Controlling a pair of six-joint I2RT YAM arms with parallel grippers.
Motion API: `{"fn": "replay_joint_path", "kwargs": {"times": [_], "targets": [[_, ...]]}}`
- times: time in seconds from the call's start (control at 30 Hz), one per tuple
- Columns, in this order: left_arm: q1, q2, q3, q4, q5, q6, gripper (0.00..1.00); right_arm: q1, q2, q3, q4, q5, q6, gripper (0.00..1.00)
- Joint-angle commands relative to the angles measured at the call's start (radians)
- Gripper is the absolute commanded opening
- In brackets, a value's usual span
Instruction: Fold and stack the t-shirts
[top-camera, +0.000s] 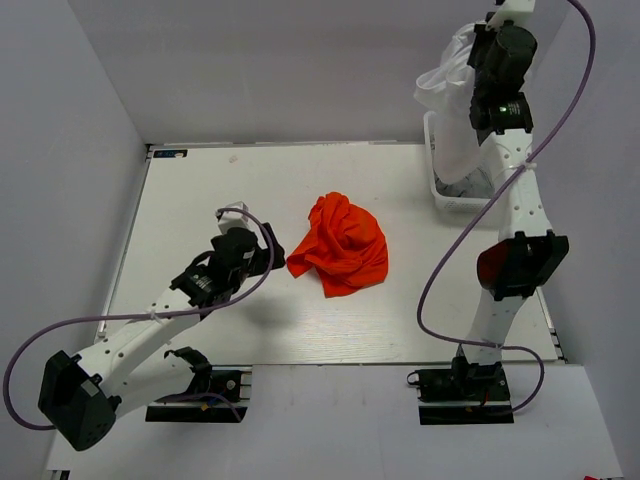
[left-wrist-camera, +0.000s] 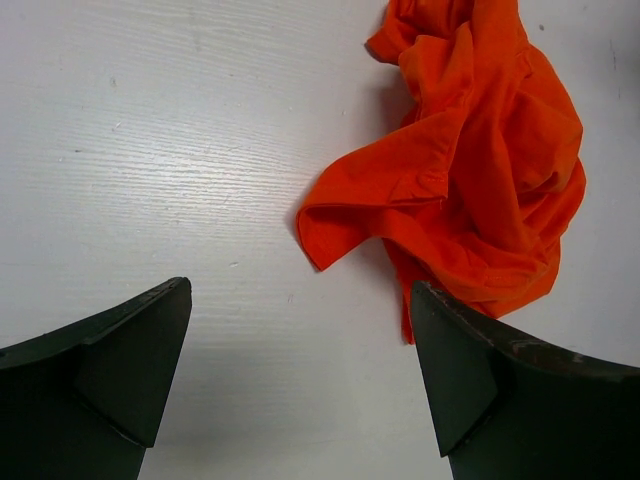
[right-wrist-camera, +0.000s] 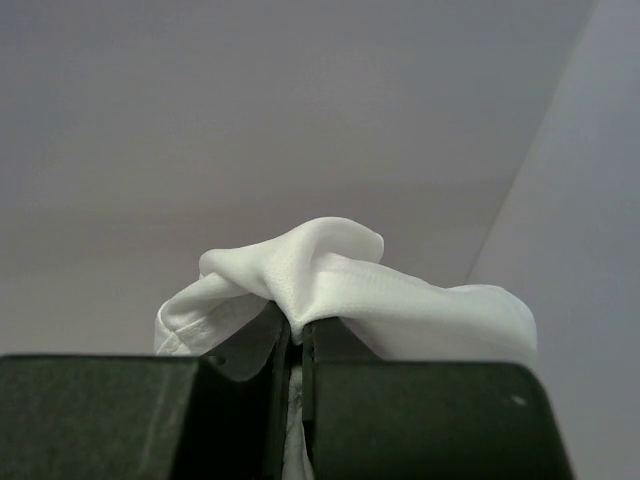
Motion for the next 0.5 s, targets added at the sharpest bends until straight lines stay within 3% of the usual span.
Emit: {"fn": "replay_joint_path", "kwargs": {"times": [0.0,0.2,0.33,0.37,0.4,0.43,0.47], "targets": [[0.005,0.023,0.050,0.018,0.010,0.018,1.00,-0.085,0.049,-0.033,0.027,-0.105,0.045,0.00],[0.005,0.075,0.084,0.029,-0.001,0.027,1.00,-0.203,0.138,-0.126,0.050,-0.200,0.165,0.00],[0.005,0.116,0.107,0.038,-0.001,0.040,1.00,-0.230,0.134,-0.371,0.139,-0.215,0.205,0.00],[0.005,0.126,0.116,0.038,-0.001,0.040,1.00,-0.234,0.135,-0.393,0.146,-0.206,0.217,0.10],[0.005,0.136,0.134,0.029,-0.001,0.040,1.00,-0.237,0.157,-0.412,0.144,-0.205,0.266,0.26],[0.005,0.146,0.145,0.017,-0.001,0.040,1.00,-0.242,0.166,-0.418,0.105,-0.203,0.280,0.62],[0.005,0.159,0.156,0.017,-0.001,0.049,1.00,-0.242,0.177,-0.407,0.084,-0.203,0.294,0.84]]}}
